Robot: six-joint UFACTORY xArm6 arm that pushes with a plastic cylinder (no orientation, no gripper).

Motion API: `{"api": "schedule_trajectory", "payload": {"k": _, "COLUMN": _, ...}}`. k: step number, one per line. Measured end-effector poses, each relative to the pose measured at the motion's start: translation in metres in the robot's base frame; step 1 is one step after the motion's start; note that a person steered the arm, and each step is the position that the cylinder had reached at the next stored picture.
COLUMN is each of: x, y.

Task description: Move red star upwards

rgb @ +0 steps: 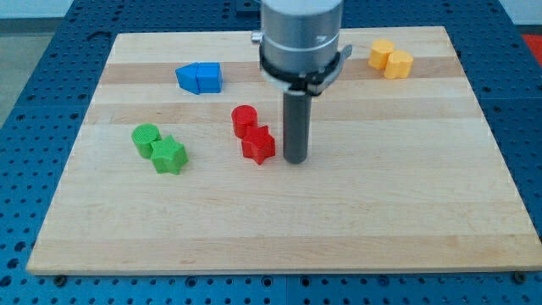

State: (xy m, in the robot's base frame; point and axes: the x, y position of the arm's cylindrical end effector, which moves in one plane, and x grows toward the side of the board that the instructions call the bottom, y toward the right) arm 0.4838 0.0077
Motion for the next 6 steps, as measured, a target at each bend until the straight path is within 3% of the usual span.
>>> {"api": "schedule_trajectory", "payload": {"k": 1, "x": 0.005, "y": -0.030}}
{"api": "schedule_trajectory", "payload": {"k": 4, "x": -0.052, "y": -0.060}}
{"api": "schedule_trajectory", "payload": {"k": 6, "x": -0.025, "y": -0.093}}
